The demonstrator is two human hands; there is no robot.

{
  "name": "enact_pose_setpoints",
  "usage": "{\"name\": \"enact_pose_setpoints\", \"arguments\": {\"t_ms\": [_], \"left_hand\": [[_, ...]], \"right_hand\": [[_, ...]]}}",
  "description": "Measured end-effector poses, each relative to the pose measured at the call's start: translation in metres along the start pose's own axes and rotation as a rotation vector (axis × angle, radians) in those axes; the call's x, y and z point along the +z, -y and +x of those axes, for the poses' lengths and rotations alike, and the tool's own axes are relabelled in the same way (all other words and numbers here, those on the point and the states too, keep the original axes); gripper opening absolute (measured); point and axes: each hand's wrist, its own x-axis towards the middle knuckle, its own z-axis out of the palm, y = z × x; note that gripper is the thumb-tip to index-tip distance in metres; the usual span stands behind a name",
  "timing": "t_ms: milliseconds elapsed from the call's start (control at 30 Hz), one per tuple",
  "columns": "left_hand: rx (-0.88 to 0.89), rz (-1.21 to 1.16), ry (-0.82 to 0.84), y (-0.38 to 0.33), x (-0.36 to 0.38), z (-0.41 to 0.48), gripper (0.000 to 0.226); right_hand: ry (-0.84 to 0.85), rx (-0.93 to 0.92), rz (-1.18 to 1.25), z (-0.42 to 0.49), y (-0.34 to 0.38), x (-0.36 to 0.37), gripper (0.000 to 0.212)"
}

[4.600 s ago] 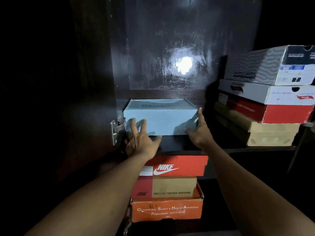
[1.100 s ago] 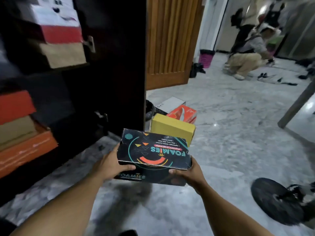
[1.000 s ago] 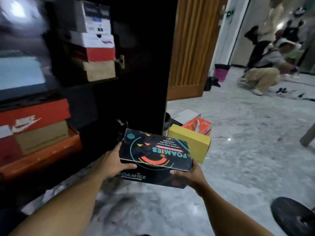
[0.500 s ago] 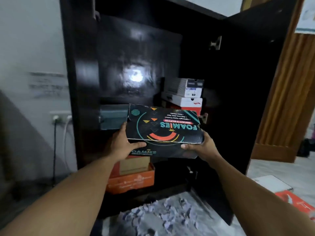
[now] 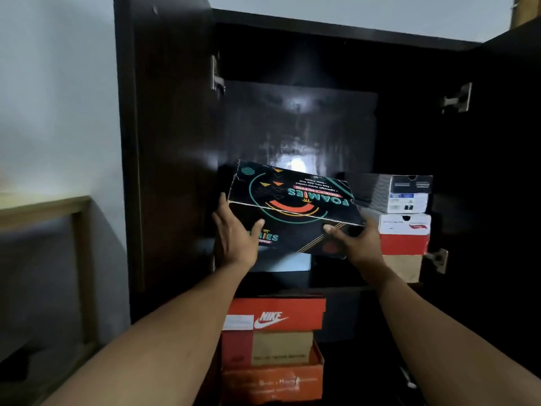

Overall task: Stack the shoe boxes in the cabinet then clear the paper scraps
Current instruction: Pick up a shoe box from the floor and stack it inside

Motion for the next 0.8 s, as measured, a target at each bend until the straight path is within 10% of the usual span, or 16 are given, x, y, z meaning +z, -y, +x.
{"name": "enact_pose_setpoints", "arguments": {"t_ms": [267,400,567,800], "left_hand": [[0.102,0.154,0.060,0.050,0.040,0.016,0.073],[0.060,0.351,0.157,0.076,0.057,0.018,0.083],[0.094,0.607,0.222,0.096,0.070,0.029,0.089],[-0.066,0.680,0.391,0.105,0.098,0.050,0.095]], "right_hand": [[-0.261,-0.023,-0.287,0.038,-0.046,0.031,0.057],[-0.164,-0.030,-0.351,0.050,-0.070,0.044,0.049],[0.018,-0.036,-0.458,0.094,-0.134,0.054,0.090],[0.113,-0.013,-0.591,0.084,-0.123,0.074,0.071]]}}
